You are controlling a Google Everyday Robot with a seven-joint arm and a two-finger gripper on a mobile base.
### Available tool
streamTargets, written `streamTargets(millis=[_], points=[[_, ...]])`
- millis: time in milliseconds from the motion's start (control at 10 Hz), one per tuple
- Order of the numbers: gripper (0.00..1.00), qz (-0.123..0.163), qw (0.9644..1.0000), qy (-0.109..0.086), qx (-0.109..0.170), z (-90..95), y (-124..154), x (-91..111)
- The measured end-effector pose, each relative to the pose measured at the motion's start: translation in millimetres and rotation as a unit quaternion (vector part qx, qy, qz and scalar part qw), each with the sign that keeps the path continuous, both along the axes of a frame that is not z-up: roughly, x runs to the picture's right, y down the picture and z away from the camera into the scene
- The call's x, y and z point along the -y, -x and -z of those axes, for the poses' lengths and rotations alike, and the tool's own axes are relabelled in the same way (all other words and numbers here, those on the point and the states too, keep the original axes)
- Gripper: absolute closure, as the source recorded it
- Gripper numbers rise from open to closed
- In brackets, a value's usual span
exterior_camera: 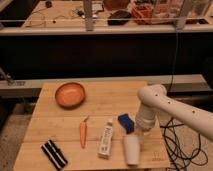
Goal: Place the ceramic cup in the ceramic bowl
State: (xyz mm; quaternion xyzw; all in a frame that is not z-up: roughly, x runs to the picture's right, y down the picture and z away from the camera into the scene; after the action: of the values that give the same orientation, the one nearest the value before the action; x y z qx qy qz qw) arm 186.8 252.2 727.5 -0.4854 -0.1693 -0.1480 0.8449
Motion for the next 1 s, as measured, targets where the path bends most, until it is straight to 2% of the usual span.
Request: streamTargets(millis=[200, 400, 600, 700, 800, 900, 1000], points=[[1.00, -0.029, 0.9993, -0.022, 0.004, 4.9, -6.5, 12.5], [1.00, -0.077, 0.9948, -0.060, 0.030, 19.5, -24.8, 29.7], [1.00, -0.120, 0.9860, -0.101, 0.059, 43.6, -48.4, 49.3], [1.00, -0.142, 0.9794, -0.117, 0.082, 50.6, -55.1, 56.0], [1.00, -0.167, 0.9697, -0.131, 0.121, 54.5, -57.1, 60.1], [1.00, -0.179, 0.9634, -0.138, 0.144, 55.7, -54.7, 62.8], [1.00, -0.176, 0.9610, -0.144, 0.158, 56.3, -46.7, 67.9]])
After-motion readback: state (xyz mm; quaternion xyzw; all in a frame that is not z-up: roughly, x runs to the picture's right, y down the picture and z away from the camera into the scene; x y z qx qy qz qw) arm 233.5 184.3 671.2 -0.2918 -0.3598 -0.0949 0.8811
